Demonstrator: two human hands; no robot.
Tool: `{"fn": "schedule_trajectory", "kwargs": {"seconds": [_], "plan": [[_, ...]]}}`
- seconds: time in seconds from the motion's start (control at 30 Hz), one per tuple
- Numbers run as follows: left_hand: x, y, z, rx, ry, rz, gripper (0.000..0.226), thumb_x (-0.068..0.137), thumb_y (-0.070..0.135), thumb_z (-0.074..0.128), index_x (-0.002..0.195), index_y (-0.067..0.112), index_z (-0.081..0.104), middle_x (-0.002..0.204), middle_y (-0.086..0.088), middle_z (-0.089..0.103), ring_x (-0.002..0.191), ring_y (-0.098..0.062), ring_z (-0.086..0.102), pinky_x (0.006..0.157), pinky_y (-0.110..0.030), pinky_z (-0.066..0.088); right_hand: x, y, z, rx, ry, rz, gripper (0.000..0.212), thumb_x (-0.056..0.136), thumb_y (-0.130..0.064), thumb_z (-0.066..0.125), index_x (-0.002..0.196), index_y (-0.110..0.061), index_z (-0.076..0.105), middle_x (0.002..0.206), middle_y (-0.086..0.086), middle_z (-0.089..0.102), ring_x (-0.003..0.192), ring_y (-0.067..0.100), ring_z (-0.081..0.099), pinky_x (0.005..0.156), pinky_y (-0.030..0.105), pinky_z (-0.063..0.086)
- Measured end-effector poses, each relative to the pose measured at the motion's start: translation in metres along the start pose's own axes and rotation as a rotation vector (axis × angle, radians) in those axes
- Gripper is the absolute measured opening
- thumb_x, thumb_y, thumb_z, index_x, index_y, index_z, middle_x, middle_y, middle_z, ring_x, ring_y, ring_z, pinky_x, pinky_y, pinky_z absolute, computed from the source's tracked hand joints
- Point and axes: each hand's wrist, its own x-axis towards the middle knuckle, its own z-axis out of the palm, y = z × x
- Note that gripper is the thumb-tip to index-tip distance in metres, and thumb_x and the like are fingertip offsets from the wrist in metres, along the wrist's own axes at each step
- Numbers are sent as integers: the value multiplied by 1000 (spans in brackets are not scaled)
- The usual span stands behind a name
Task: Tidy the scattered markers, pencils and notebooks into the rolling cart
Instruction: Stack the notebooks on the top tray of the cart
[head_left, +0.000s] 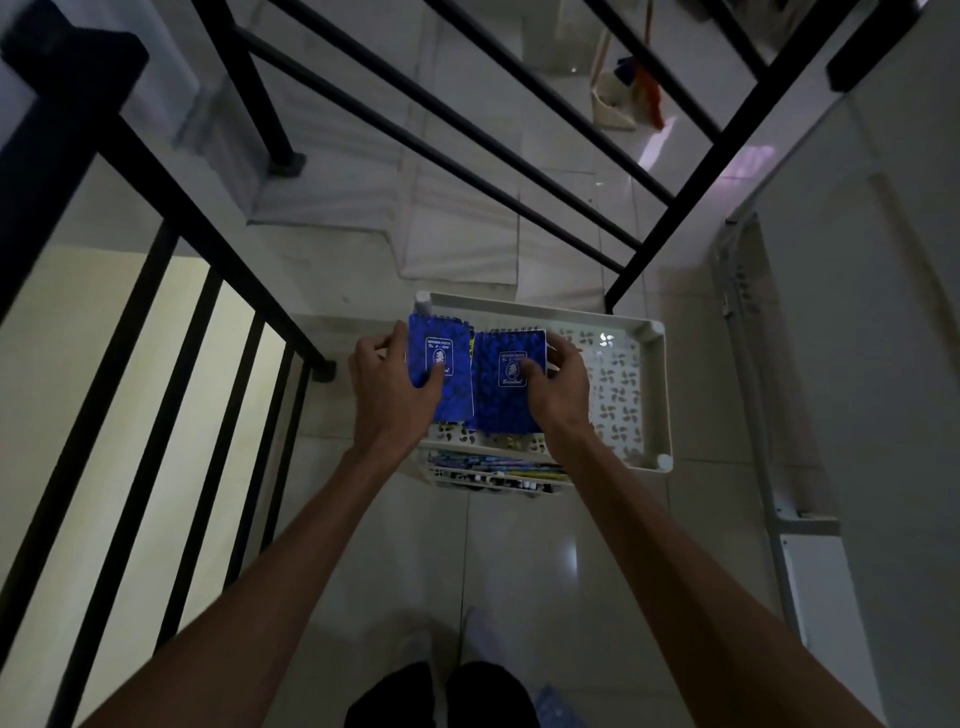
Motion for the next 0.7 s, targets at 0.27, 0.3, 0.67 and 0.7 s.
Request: {"fn": "schedule_trajectory", "kwargs": {"seconds": [0.27, 0.3, 0.67, 0.7], "plan": [[4, -7, 11, -47, -170, -5, 91, 85, 47, 67, 154, 21, 14, 151, -13, 24, 139, -27, 24, 115, -38, 27, -20, 10, 17, -181, 81, -142, 56, 96, -7, 54, 148, -13, 35, 139, 6, 47, 128, 19, 45, 110, 39, 42], [4, -7, 11, -48, -181, -3, 94, 83, 50, 67, 155, 21, 12, 153, -13, 22, 140, -28, 23, 115, -39, 27, -22, 12, 18, -201, 91, -158, 55, 97, -7, 53, 149, -12, 34, 139, 6, 47, 127, 18, 44, 110, 39, 40], [4, 1, 19, 23, -205, -10, 129, 60, 52, 82, 154, 23, -1, 151, -14, 27, 134, -33, 34, 105, -48, 39, -37, 18, 13, -144, -24, -237, 55, 98, -3, 47, 149, -16, 32, 122, -16, 48, 110, 0, 53, 99, 28, 50], [4, 0, 19, 16, -207, -9, 127, 60, 49, 82, 154, 24, -1, 150, -14, 28, 133, -33, 35, 104, -48, 39, -38, 19, 14, -151, -29, -231, 55, 97, -4, 48, 148, -17, 33, 121, -16, 51, 107, -2, 55, 96, 26, 52]]}}
